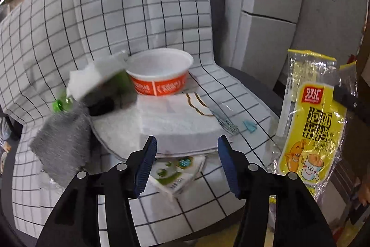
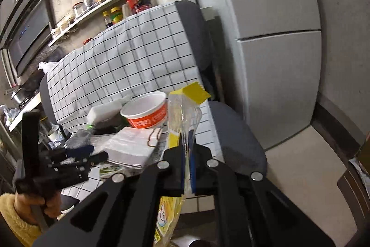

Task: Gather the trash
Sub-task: 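Lift the yellow package with the right tool while the left tool reaches toward the napkins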

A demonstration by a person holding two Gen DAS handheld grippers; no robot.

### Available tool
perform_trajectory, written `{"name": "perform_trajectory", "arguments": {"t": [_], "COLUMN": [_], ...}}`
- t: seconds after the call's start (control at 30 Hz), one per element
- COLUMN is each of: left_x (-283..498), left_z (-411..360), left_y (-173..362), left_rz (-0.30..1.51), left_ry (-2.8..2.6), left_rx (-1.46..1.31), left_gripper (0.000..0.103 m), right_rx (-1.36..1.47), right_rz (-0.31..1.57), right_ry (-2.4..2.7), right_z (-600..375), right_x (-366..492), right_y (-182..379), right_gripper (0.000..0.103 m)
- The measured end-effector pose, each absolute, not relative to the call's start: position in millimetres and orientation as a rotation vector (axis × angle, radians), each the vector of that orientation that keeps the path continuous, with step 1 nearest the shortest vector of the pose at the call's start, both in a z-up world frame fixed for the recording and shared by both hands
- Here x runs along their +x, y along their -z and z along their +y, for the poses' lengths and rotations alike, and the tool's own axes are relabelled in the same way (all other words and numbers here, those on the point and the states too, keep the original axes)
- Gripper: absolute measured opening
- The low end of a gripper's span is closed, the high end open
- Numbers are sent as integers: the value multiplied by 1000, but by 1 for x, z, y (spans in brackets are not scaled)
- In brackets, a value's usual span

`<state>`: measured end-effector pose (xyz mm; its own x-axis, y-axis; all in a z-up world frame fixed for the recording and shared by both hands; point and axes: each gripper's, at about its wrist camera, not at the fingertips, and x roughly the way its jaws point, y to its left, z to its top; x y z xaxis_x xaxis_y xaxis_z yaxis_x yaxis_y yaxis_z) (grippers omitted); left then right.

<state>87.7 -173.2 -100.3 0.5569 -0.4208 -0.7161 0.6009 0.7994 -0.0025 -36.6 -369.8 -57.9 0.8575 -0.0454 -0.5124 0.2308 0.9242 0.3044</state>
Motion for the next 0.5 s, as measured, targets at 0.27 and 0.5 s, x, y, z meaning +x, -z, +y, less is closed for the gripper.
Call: {"name": "perform_trajectory", "arguments": {"t": [0.27, 0.5], "left_x": [138, 160], "left_z": [-144, -139], "left_y": [94, 94], "left_rz": [831, 865], "left_ry": [526, 485], "left_rx": [102, 94], "left_gripper": [56, 56], "right_rx": [435, 327], "right_rz": [497, 627], "right_ry": [49, -39], "right_z": [-377, -351], "right_x": [-29, 34], "right_y": [69, 85], "right_gripper": [4, 4]}}
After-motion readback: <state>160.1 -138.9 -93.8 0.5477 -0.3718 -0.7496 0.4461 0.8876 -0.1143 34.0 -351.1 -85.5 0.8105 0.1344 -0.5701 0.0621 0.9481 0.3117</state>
